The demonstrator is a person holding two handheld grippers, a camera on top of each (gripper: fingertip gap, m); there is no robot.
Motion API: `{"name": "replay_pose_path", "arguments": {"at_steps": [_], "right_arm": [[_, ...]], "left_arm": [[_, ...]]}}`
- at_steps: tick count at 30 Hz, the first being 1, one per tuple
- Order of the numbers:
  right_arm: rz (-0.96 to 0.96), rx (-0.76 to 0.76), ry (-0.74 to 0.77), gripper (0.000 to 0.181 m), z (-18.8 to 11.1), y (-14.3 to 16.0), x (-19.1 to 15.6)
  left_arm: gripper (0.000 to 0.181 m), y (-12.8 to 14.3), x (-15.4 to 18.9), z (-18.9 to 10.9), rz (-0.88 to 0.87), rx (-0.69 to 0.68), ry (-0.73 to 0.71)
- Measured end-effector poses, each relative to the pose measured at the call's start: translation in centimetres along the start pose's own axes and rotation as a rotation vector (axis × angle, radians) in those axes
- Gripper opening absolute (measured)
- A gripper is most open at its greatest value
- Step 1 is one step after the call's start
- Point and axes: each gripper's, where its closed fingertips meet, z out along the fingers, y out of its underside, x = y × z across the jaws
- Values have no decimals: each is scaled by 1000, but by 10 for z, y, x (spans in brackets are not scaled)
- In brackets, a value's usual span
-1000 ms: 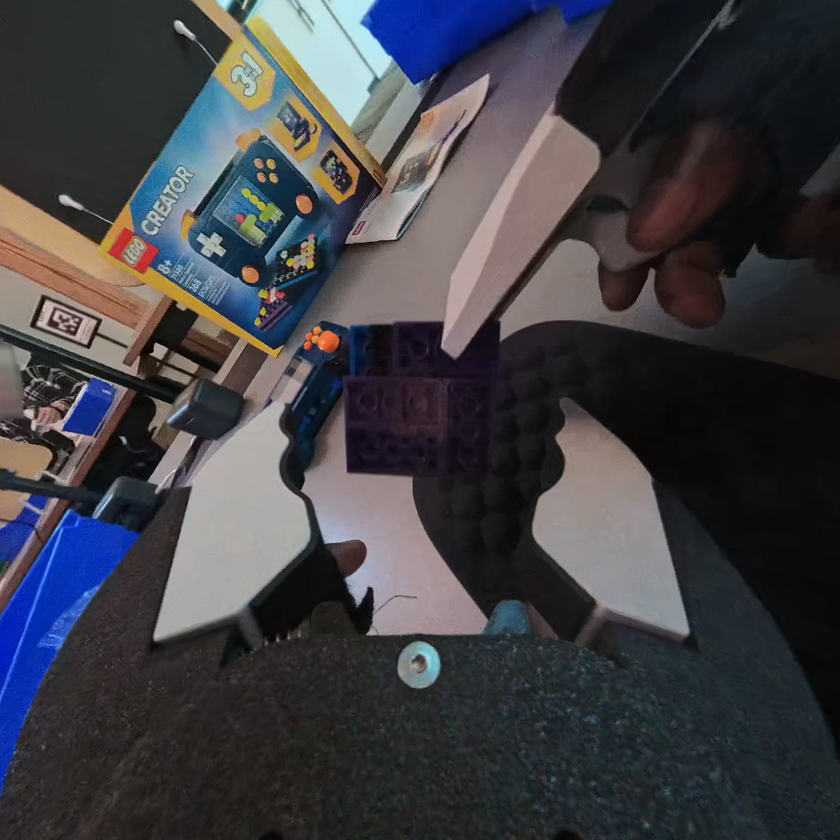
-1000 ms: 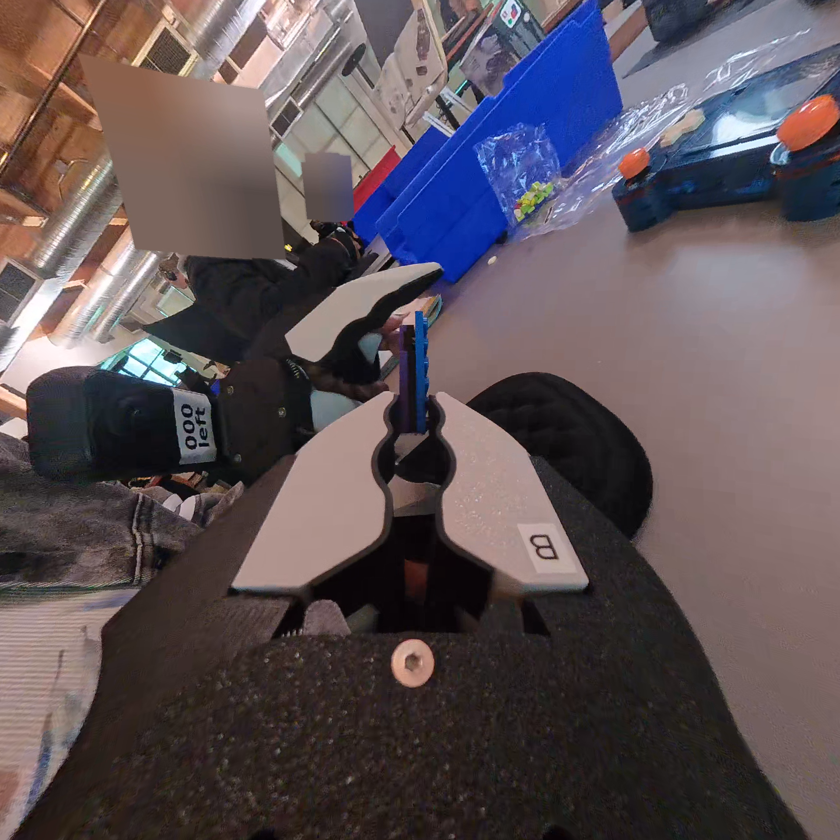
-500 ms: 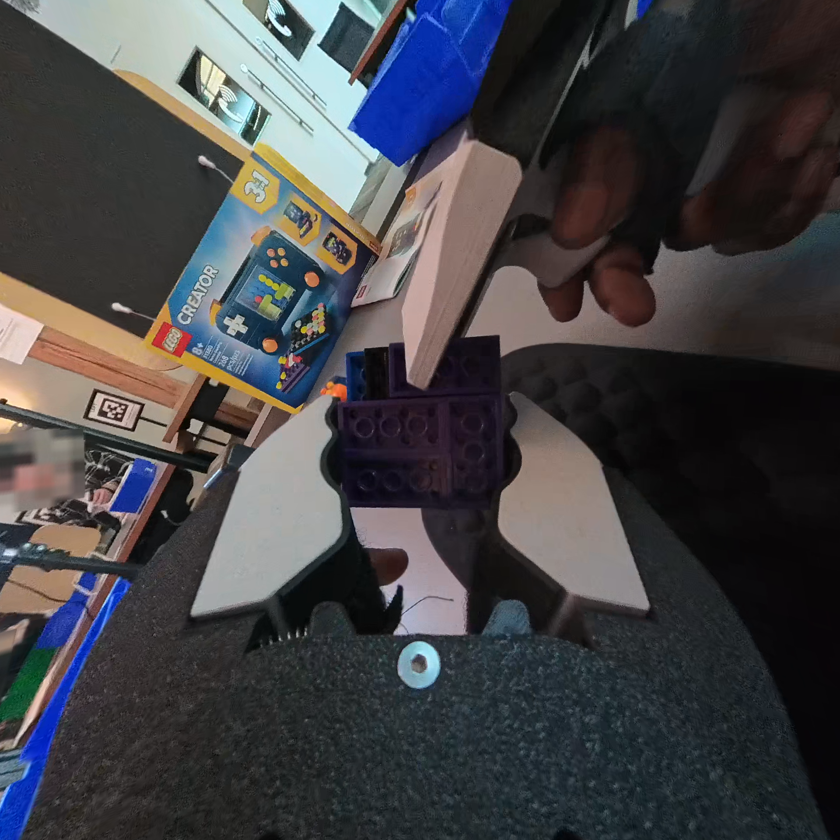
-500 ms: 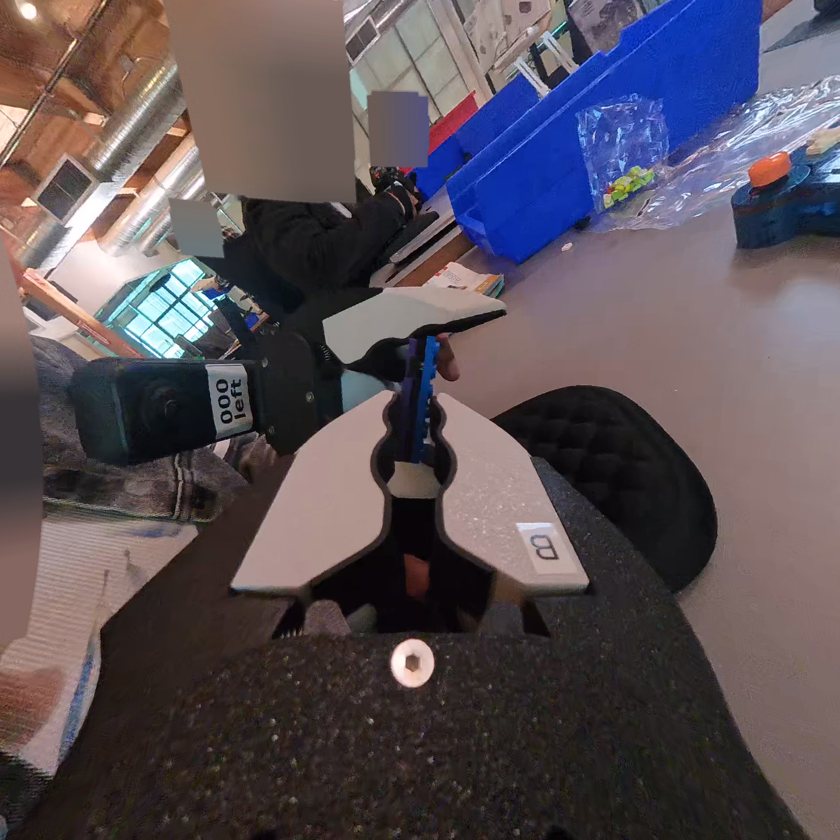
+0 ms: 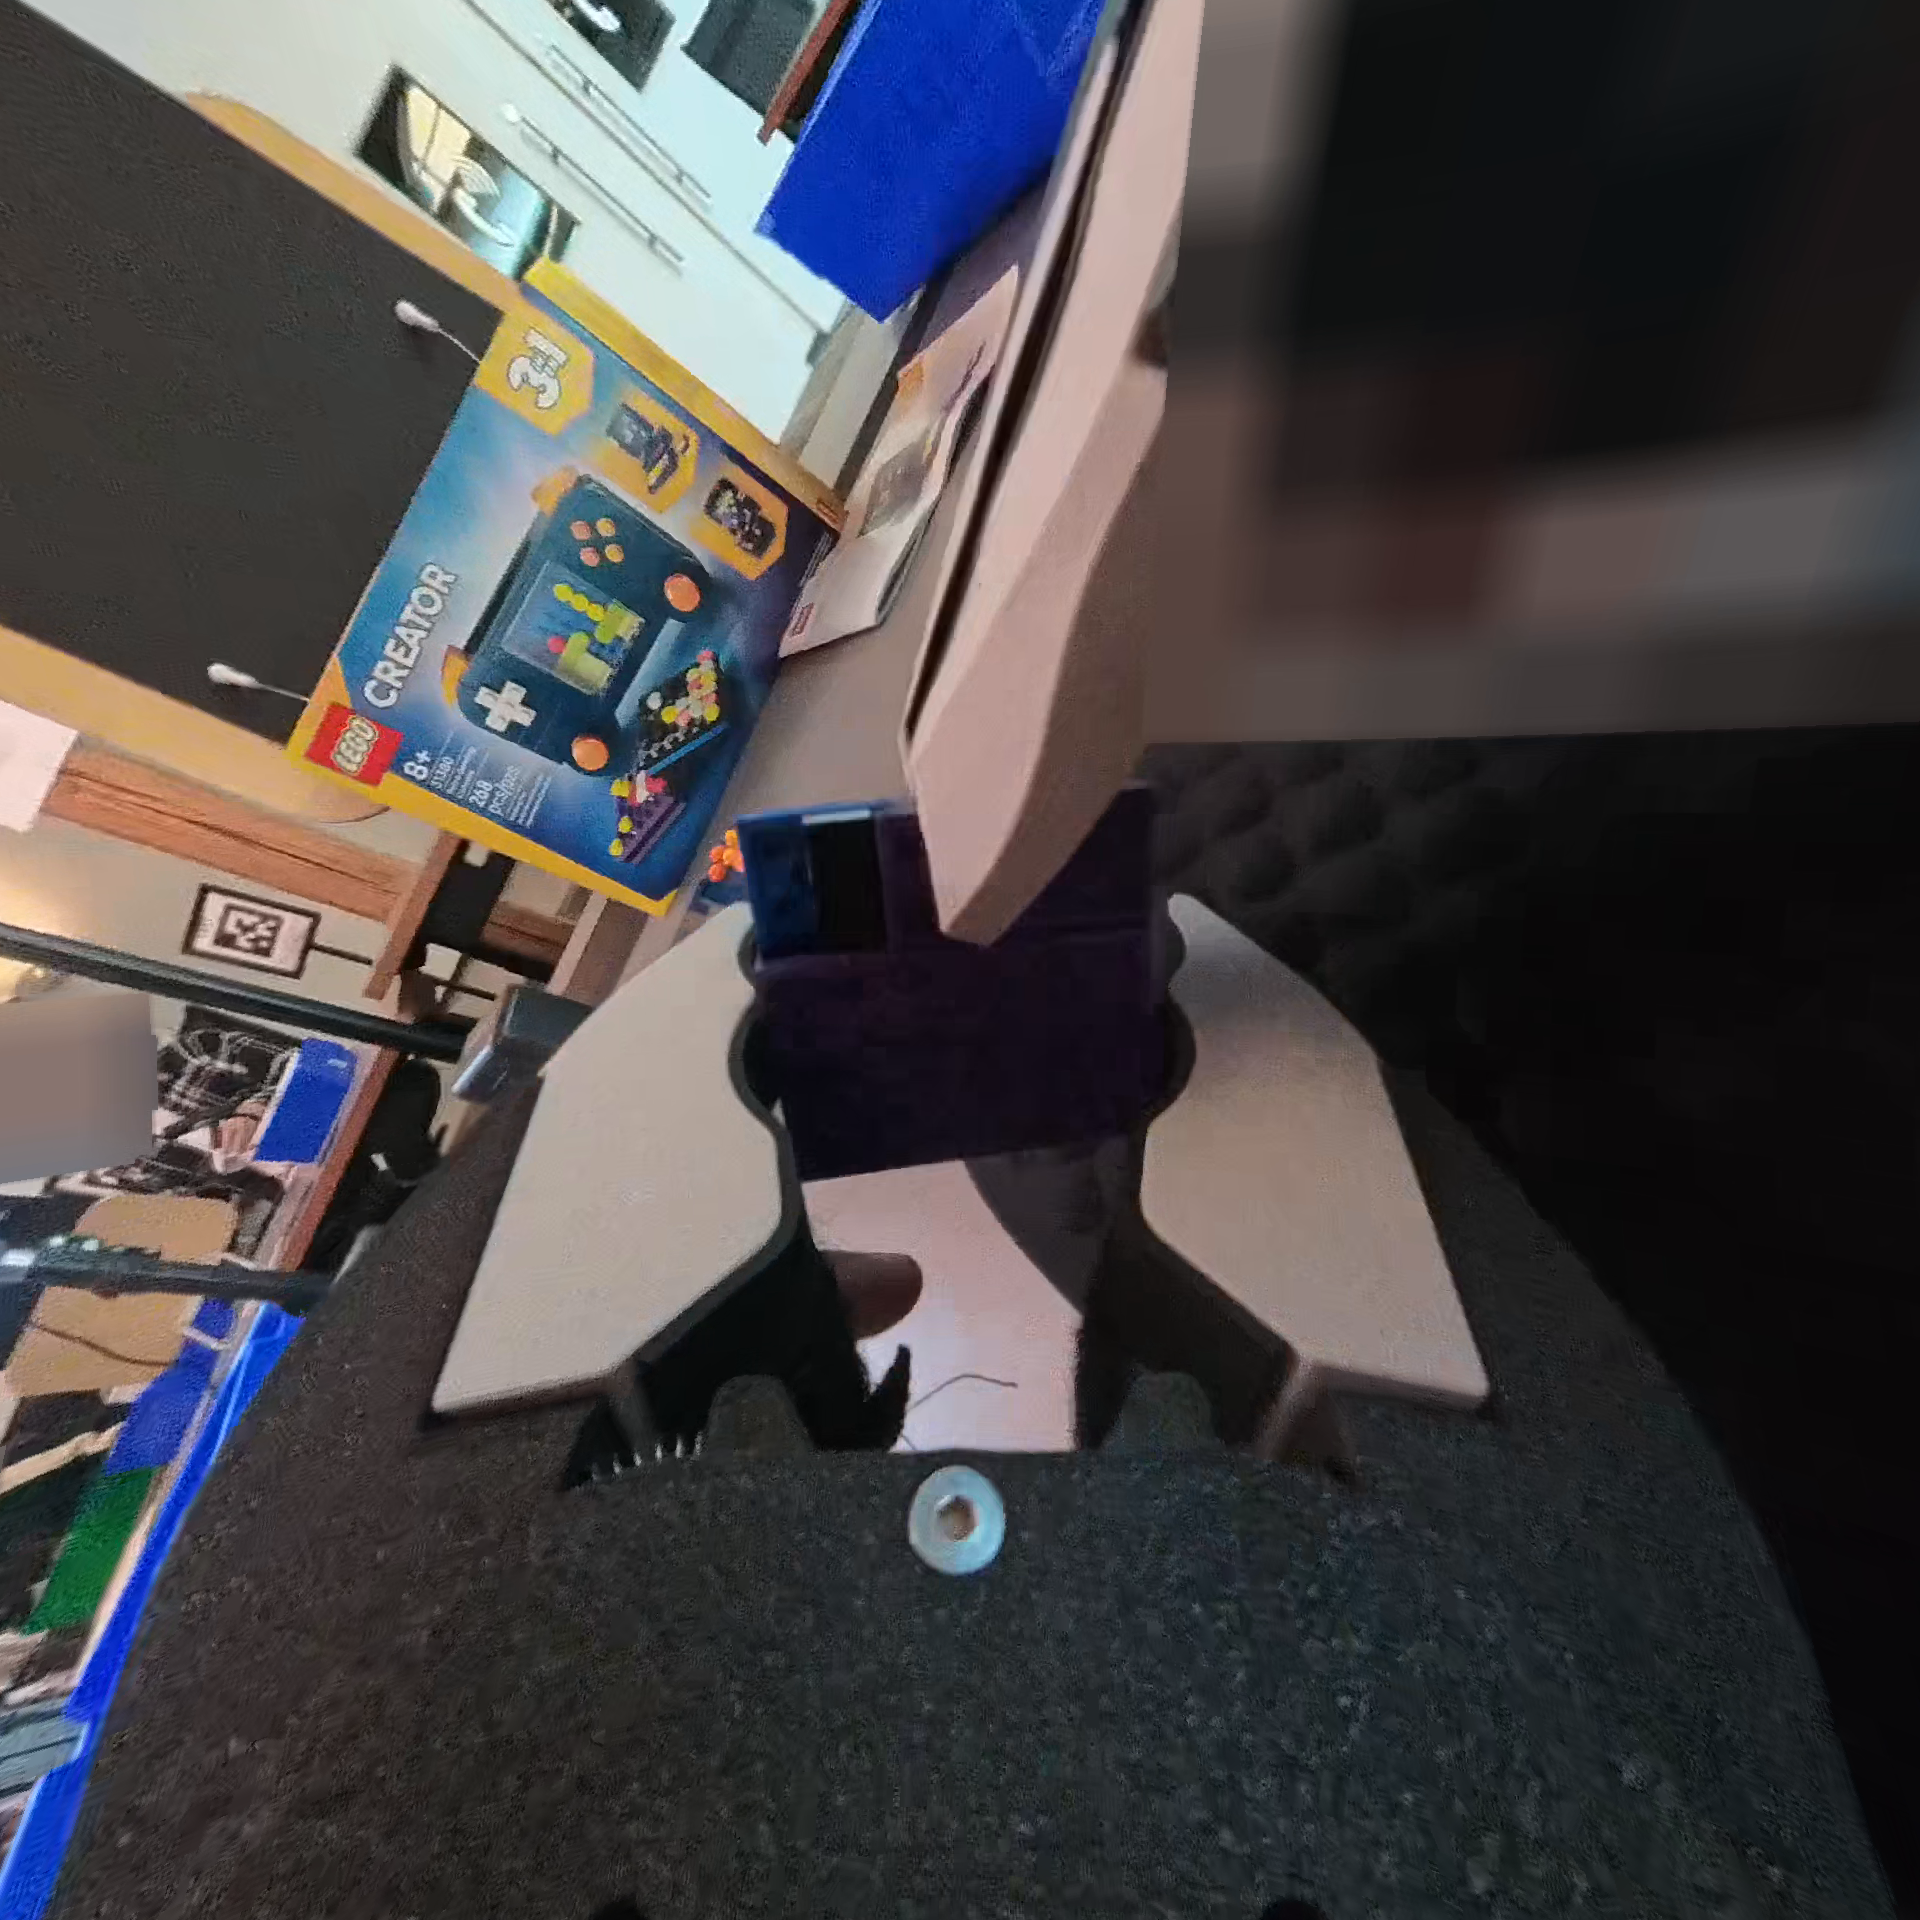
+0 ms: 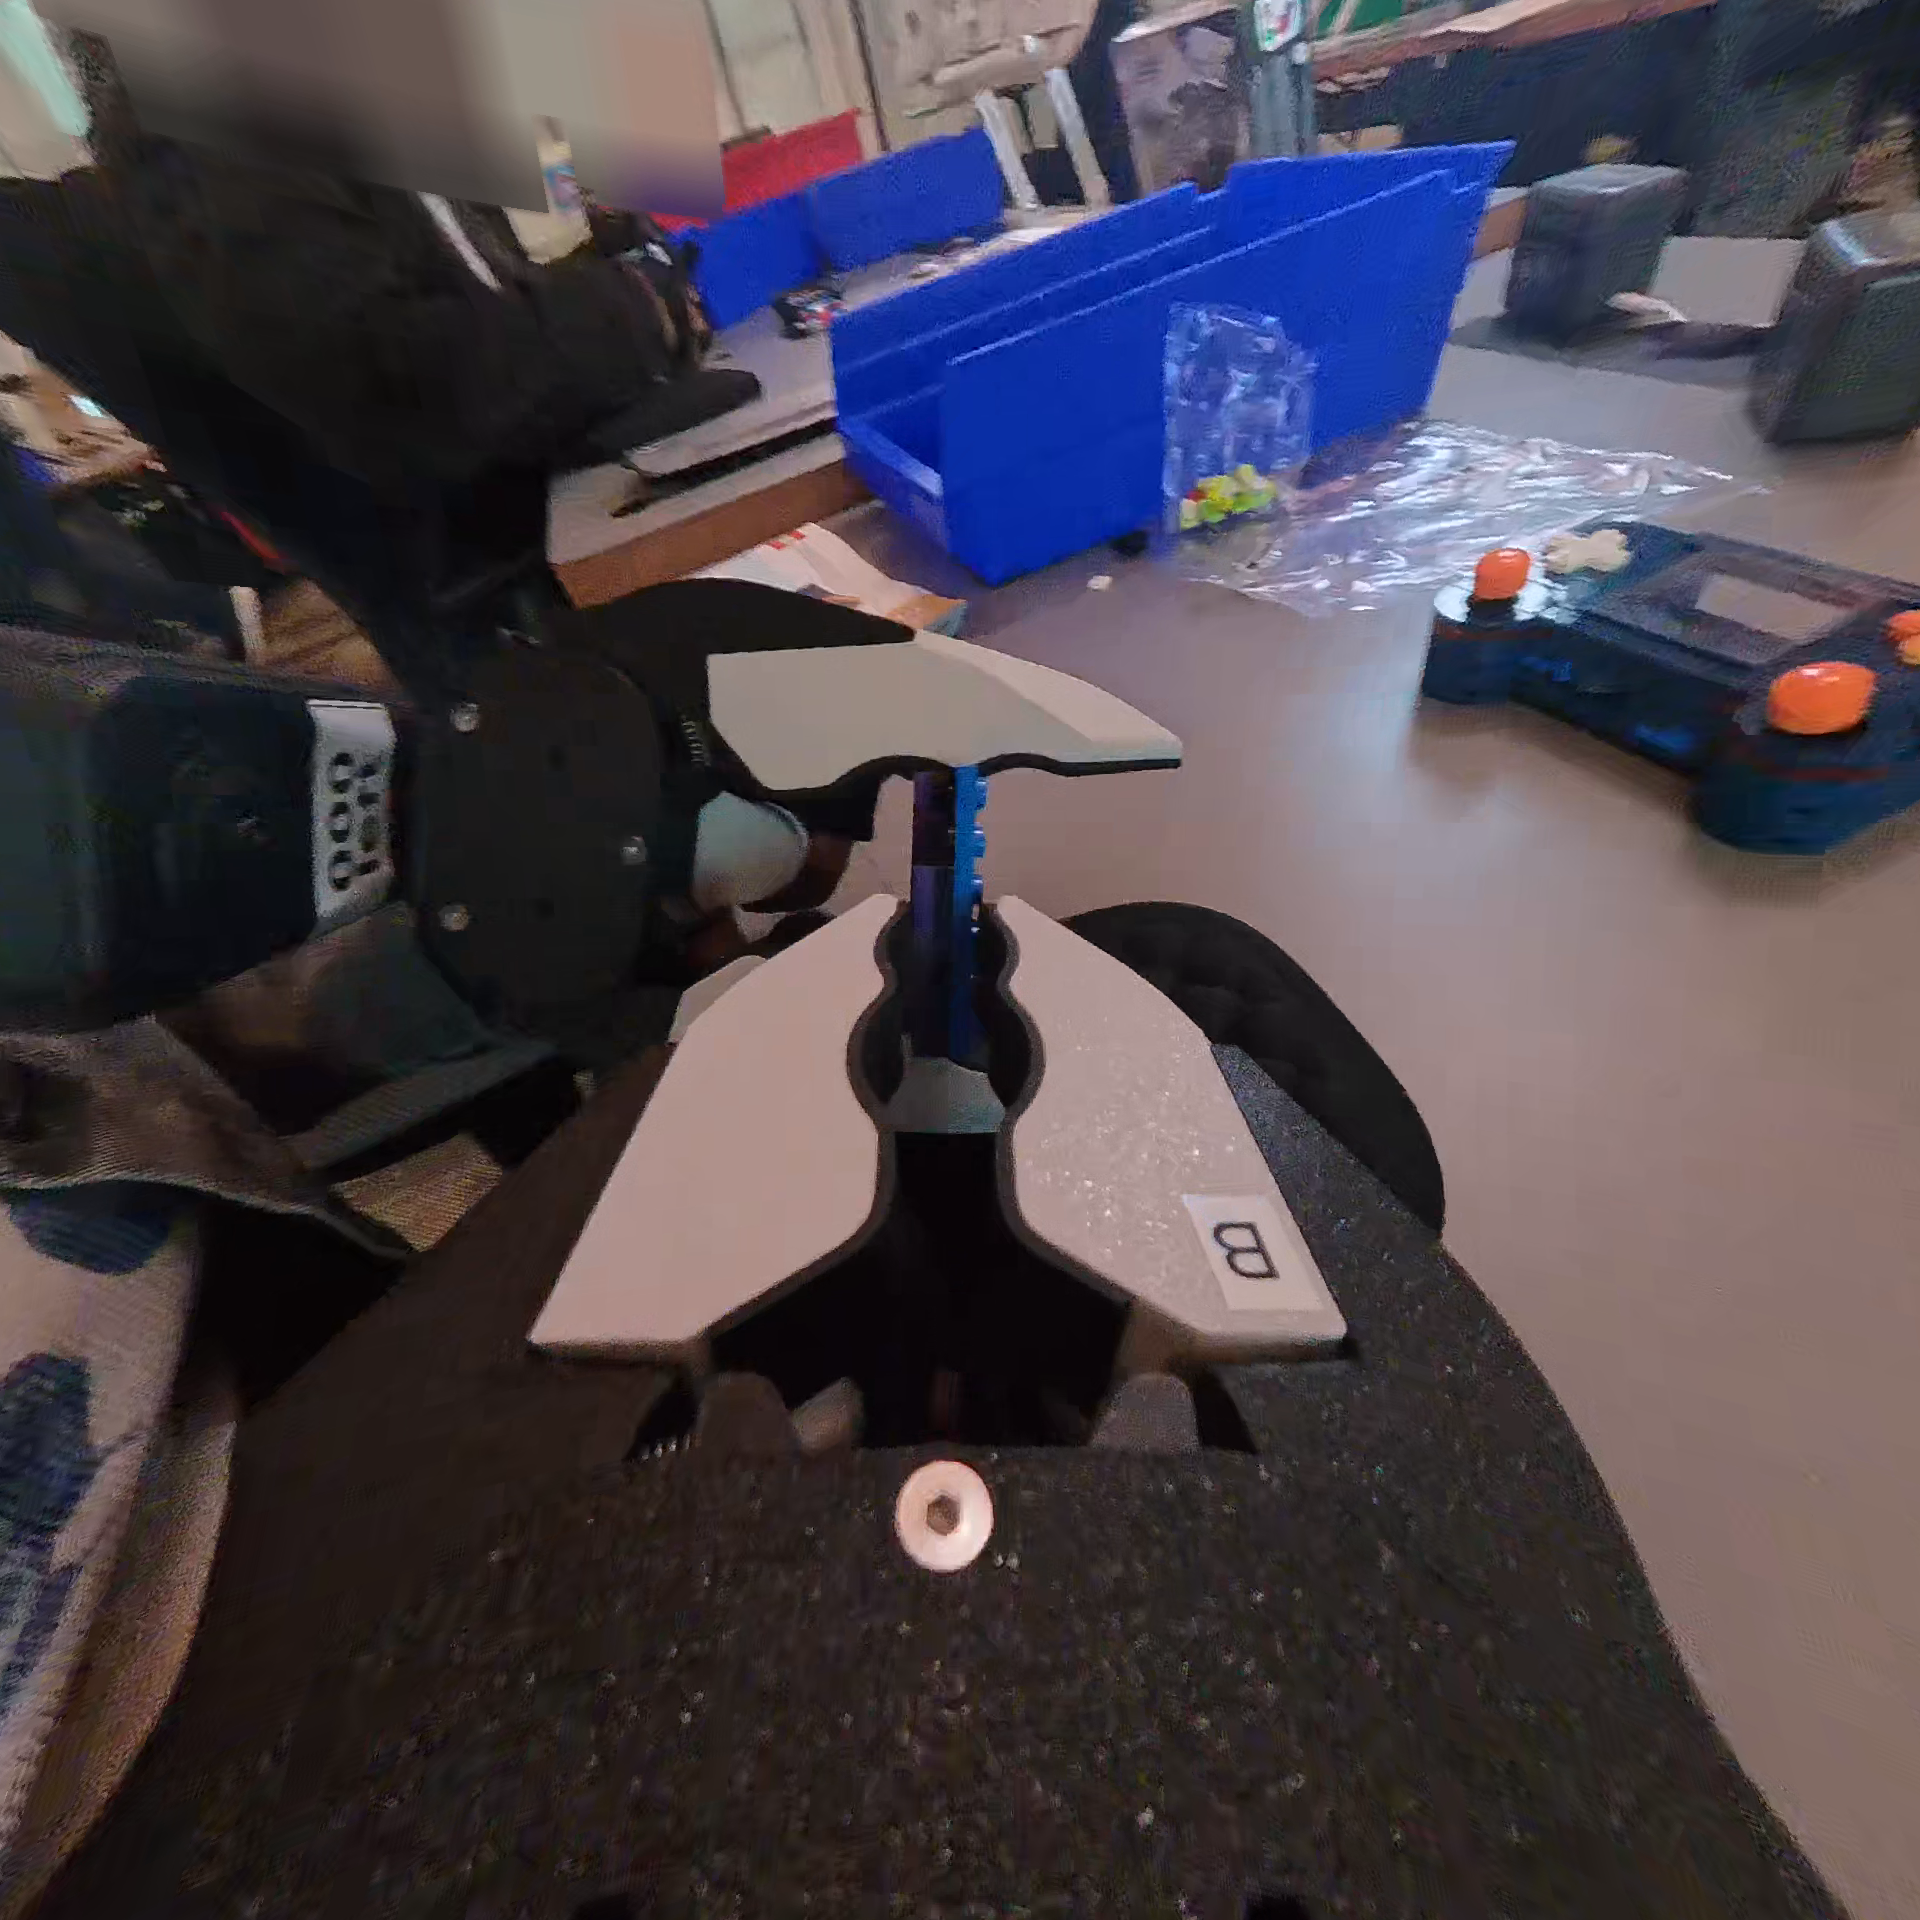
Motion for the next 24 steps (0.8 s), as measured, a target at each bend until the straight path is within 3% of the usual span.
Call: {"name": "replay_pose_path", "arguments": {"at_steps": [3, 13, 16, 24], "right_arm": [[-135, -66, 122, 12, 0, 4, 10], [86, -38, 82, 12, -2, 5, 17], [83, -50, 77, 12, -1, 7, 15], [45, -84, 64, 12, -2, 6, 12]], "left_arm": [[63, -8, -2, -2, -79, 23, 12], [63, 4, -3, 4, 95, -101, -103], [73, 6, -3, 5, 81, -131, -102], [69, 6, 2, 5, 70, -152, -51]]}}
